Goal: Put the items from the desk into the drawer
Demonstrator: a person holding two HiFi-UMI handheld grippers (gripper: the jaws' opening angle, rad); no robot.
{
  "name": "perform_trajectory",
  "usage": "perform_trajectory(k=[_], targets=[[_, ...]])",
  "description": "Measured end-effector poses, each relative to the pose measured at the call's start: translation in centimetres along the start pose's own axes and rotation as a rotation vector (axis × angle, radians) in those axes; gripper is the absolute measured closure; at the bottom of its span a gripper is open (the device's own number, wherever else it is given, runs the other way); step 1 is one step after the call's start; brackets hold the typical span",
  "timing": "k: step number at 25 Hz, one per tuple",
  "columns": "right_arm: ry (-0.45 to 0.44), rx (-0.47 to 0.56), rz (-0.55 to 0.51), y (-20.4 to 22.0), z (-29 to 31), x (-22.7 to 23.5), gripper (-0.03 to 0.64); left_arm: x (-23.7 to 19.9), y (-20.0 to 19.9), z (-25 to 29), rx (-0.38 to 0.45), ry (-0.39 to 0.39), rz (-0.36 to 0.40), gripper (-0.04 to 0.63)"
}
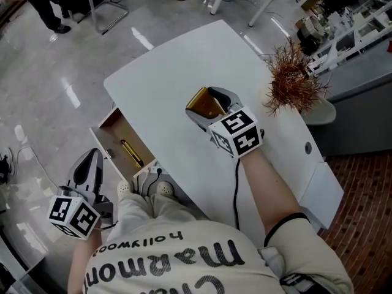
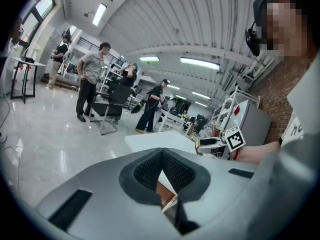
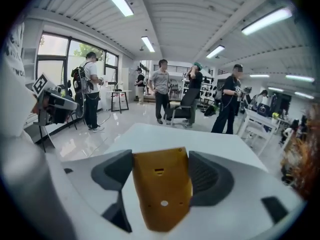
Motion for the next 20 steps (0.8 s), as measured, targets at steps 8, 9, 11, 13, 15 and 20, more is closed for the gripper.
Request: perform_trajectory(k=[8, 9, 11, 13, 15, 20], targets=[[0.079, 0.080, 0.057, -2.0, -0.4, -2.2, 0.255, -1.8, -1.3, -0.6, 0.020, 0.045, 0.006, 0.594], [0.086, 0.086, 0.065, -2.4, -0.4, -2.6, 0.256, -2.1, -1.5, -0.7, 0.020, 0.054, 0.008, 0.594], [0.100, 0.097, 0.077, -3.2, -0.3, -3.6, 0.256, -3.0, -2.3, -0.8, 0.021, 0.072, 0.013, 0.594], [0.113, 0.112, 0.088, -4.2, -0.3, -4.6, 0.256, -3.9, -3.2, -0.9, 0.027, 0.090, 0.019, 0.594], [0.124, 0.130, 0.098, -5.2, -0.3, -5.8, 0.256, -4.8, -4.2, -0.9, 0.031, 0.110, 0.027, 0.594], [0.130, 0.166, 0.123, -7.7, 0.5, -9.7, 0.256, -7.4, -6.0, -1.2, 0.035, 0.165, 0.044, 0.594]])
Point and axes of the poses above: the fingertips, and each gripper's own axes: z forward along the fingers, x to its right, y out of its underside, the point moved 10 cm from there along -z, backward along the fingers, and after that the axes turned 2 degrees about -y, right-handed, at the moved point
